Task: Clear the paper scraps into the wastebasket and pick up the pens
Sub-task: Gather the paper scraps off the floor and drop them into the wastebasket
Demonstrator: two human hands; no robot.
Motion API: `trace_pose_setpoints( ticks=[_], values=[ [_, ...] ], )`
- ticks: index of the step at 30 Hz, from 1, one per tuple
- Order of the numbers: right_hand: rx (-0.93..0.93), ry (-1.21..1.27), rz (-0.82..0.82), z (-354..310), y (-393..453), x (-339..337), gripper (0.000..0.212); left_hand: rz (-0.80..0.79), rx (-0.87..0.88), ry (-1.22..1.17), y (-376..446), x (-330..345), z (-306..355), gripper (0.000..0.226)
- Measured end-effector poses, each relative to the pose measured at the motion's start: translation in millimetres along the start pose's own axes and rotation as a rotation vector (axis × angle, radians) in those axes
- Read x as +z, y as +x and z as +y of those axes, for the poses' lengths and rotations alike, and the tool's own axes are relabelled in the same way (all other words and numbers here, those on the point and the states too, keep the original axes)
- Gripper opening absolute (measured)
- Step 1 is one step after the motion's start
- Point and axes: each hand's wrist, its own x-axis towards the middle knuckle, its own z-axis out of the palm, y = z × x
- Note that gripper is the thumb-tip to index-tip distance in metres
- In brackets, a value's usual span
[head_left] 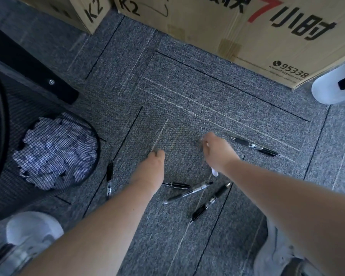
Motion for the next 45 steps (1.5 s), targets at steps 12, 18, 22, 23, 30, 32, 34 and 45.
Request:
trace_pose_setpoints(
  ticks=[12,18,22,23,30,32,34,45],
  values=[
    [0.058,-0.011,-0.180,35,-39,-21,0.004,-0.007,0.085,-0.048,-5,-30,27,0.024],
    [0.044,-0.013,-0.283,30,-50,-1,0.024,-0.016,0.117,-0.062,-5,-27,32,0.023],
    [0.035,-0.060,-0.267,29,-47,6,0.029,-0.028,0.117,-0.072,-3,-24,29,0.029],
    [0.025,-0.068,-0.264,27,-47,6,0.030,-0.030,0.116,-0.073,-2,-24,28,0.030],
    [-0.048,-0.206,-0.265,25,-49,17,0.064,-0.067,0.105,-0.058,2,-20,24,0.025],
    [-0.066,-0.224,-0.253,26,-51,16,0.064,-0.069,0.107,-0.060,3,-20,24,0.024],
    [-0.082,-0.242,-0.244,27,-53,16,0.058,-0.069,0.104,-0.058,3,-20,24,0.023],
    [-0.023,-0.216,-0.252,28,-43,8,0.034,-0.051,0.065,-0.009,5,-40,16,0.019]
  ],
)
